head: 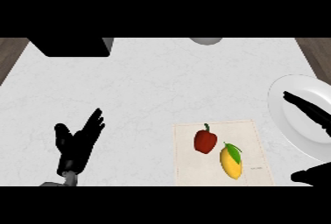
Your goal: Pick the lemon from the placemat and place it in the plate
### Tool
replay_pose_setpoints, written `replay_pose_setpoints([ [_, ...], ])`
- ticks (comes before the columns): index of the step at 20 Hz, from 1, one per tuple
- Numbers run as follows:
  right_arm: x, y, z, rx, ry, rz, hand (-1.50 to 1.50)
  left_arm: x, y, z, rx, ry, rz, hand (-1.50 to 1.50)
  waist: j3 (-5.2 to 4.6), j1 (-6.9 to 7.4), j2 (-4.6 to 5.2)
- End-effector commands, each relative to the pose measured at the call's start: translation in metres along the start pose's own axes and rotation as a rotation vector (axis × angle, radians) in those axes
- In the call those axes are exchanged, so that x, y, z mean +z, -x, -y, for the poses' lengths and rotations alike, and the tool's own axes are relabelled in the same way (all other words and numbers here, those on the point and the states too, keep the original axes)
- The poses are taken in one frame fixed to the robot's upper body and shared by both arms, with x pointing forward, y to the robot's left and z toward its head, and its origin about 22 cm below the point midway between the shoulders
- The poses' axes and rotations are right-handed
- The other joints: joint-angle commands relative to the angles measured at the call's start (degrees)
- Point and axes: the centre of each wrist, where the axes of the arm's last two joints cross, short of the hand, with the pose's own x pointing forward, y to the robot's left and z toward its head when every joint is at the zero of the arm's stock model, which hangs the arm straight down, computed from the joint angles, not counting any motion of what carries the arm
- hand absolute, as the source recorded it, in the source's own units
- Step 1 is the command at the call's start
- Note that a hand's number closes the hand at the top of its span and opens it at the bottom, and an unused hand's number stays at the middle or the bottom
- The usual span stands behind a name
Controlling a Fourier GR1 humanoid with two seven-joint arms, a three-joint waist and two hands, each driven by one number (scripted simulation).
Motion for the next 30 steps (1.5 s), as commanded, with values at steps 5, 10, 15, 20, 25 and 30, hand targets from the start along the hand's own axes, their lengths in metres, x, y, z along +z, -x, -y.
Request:
replay_pose_setpoints([
  [5,0.011,-0.054,-0.052,0.088,-0.033,-0.066,-1.50,-0.009,-0.007,0.003,0.005,-0.006,-0.006,0.00,0.06,-0.22,0.04],
  [10,-0.019,-0.035,-0.066,0.131,-0.122,-0.138,-1.50,-0.002,-0.005,0.019,-0.003,0.002,-0.020,0.00,0.08,0.32,0.11],
  [15,-0.008,-0.049,-0.090,0.106,-0.183,-0.154,-1.50,-0.008,0.006,0.005,0.009,-0.009,0.000,0.00,0.07,-0.01,0.08],
  [20,-0.007,-0.045,-0.104,0.071,-0.160,-0.136,-1.50,-0.011,0.009,0.016,-0.009,-0.006,0.008,0.00,0.08,-0.05,0.08],
  [25,-0.026,-0.054,-0.119,0.194,-0.141,-0.173,-1.50,0.010,-0.007,0.015,0.012,-0.012,0.011,0.00,0.09,0.34,0.03],
  [30,-0.024,-0.049,-0.129,0.205,-0.127,-0.208,-1.50,0.001,-0.008,-0.010,-0.001,0.021,0.013,0.00,0.08,0.08,0.06],
])
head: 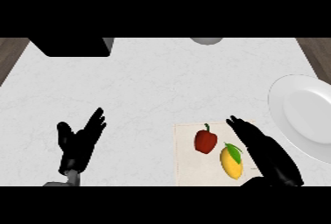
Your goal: Pick the lemon from the placemat and place it in the plate
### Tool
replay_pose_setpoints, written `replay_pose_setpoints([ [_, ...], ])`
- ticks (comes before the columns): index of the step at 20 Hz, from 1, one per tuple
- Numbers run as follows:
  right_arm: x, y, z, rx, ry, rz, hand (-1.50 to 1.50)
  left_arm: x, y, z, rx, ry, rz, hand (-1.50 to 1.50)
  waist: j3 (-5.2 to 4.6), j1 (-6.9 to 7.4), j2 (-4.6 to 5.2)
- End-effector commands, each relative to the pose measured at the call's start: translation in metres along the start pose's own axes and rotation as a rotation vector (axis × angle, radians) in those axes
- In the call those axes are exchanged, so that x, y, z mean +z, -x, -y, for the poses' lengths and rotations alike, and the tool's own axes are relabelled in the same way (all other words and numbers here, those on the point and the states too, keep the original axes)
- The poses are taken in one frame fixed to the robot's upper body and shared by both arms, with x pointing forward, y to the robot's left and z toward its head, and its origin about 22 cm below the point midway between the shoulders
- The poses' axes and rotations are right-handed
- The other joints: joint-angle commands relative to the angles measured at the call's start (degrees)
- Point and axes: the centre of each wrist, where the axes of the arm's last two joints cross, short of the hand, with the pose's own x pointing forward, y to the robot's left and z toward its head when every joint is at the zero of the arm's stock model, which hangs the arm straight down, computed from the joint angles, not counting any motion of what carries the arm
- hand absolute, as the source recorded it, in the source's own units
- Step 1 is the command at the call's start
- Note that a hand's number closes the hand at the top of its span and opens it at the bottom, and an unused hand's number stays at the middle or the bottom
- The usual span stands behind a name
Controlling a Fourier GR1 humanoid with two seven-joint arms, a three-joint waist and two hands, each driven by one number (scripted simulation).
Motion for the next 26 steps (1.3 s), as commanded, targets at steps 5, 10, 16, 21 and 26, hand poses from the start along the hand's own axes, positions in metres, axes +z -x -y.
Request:
replay_pose_setpoints([
  [5,-0.013,0.013,-0.011,0.021,-0.038,-0.032,-1.50,-0.003,0.006,0.001,0.014,0.006,-0.008,0.00,0.00,-0.07,0.01],
  [10,-0.028,0.014,-0.011,0.043,-0.065,-0.035,-1.50,-0.012,0.009,0.007,-0.008,0.005,0.003,0.00,-0.01,-0.06,0.02],
  [16,-0.021,0.002,-0.042,0.179,-0.112,0.045,1.50,0.000,0.009,0.003,-0.002,-0.012,0.000,0.00,-0.01,-0.08,-0.02],
  [21,-0.030,0.002,-0.055,0.208,-0.058,0.036,1.50,0.004,0.005,-0.009,-0.004,-0.006,0.003,0.00,0.00,-0.02,-0.02],
  [26,-0.034,0.011,-0.036,0.189,0.087,0.105,1.50,-0.005,0.015,0.003,0.012,0.004,-0.006,0.00,-0.01,-0.21,0.03],
])
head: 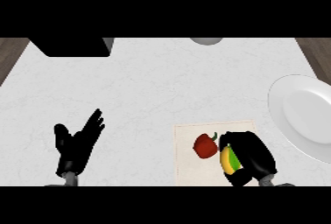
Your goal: Pick the lemon from the placemat and place it in the plate
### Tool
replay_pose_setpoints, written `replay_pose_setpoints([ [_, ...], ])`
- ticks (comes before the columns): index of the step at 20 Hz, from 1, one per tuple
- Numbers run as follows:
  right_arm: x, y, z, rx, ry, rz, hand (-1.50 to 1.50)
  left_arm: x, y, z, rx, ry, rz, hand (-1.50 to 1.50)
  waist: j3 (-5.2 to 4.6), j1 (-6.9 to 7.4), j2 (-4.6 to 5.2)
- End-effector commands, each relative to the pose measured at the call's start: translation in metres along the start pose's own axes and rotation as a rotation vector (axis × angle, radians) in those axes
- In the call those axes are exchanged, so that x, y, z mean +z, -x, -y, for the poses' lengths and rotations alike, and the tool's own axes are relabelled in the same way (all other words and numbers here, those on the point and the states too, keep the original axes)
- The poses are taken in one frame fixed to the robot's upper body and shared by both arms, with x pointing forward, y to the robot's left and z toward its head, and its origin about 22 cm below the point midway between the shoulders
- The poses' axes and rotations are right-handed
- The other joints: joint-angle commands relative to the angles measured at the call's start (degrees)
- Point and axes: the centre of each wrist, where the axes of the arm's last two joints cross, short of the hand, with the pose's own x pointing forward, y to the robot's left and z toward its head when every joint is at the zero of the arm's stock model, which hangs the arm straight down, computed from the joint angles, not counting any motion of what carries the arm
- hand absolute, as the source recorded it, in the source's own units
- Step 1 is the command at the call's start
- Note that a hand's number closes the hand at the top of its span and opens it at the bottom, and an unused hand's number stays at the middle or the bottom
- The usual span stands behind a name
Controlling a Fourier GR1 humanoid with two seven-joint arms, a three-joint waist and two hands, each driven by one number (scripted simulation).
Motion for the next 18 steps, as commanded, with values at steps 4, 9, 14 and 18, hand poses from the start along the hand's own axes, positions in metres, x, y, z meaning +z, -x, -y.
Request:
replay_pose_setpoints([
  [4,-0.014,-0.046,-0.002,-0.162,0.282,-0.202,1.50,0.002,0.006,-0.002,0.000,-0.002,-0.007,0.00,0.09,0.01,0.02],
  [9,-0.019,-0.076,0.013,-0.270,0.579,-0.390,1.50,-0.001,0.004,-0.003,-0.011,-0.010,-0.003,0.00,0.10,0.15,-0.06],
  [14,-0.014,-0.104,0.041,-0.283,0.803,-0.479,1.50,0.002,-0.004,0.002,0.005,-0.003,0.010,0.00,0.07,0.06,-0.21],
  [18,-0.021,-0.103,0.041,-0.388,0.944,-0.558,1.50,-0.004,0.000,-0.004,-0.003,0.003,-0.008,0.00,0.09,0.10,0.11],
])
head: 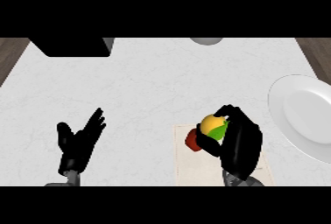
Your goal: Pick the lemon from the placemat and place it in the plate
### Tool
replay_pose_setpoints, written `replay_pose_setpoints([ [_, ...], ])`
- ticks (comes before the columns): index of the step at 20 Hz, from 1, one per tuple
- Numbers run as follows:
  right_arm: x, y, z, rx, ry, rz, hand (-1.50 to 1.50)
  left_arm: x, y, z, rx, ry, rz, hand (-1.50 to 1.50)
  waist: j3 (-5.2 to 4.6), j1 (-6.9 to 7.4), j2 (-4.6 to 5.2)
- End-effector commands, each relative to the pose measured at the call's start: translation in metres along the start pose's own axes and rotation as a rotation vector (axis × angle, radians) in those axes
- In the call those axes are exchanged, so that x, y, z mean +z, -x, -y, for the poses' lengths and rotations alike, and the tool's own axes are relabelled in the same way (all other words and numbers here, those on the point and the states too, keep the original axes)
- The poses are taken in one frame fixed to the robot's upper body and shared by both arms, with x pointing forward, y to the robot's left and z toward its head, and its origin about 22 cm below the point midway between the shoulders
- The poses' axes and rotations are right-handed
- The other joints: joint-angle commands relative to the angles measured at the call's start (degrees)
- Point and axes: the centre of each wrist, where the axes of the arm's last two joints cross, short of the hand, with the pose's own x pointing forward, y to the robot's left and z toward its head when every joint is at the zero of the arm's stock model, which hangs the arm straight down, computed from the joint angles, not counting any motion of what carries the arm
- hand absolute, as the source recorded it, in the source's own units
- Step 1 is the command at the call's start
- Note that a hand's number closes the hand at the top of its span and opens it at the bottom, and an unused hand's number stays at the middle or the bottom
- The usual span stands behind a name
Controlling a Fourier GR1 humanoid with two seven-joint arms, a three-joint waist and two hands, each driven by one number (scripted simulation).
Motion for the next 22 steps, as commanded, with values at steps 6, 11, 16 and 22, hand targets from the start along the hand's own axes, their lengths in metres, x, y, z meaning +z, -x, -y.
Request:
replay_pose_setpoints([
  [6,-0.018,0.028,0.024,-0.201,0.259,-0.190,1.50,-0.002,0.010,-0.004,0.018,0.002,0.005,0.00,0.03,-0.50,0.18],
  [11,-0.043,0.084,0.027,-0.203,0.360,-0.213,1.50,0.002,0.005,0.008,-0.007,0.006,0.002,0.00,0.08,-0.16,0.22],
  [16,-0.080,0.138,0.045,-0.142,0.471,-0.238,1.50,0.000,0.008,-0.006,0.013,-0.003,-0.014,0.00,0.10,0.00,0.28],
  [22,-0.137,0.195,0.067,-0.111,0.535,-0.272,1.50,-0.007,0.003,0.005,0.013,-0.001,0.001,0.00,0.14,0.30,0.36],
])
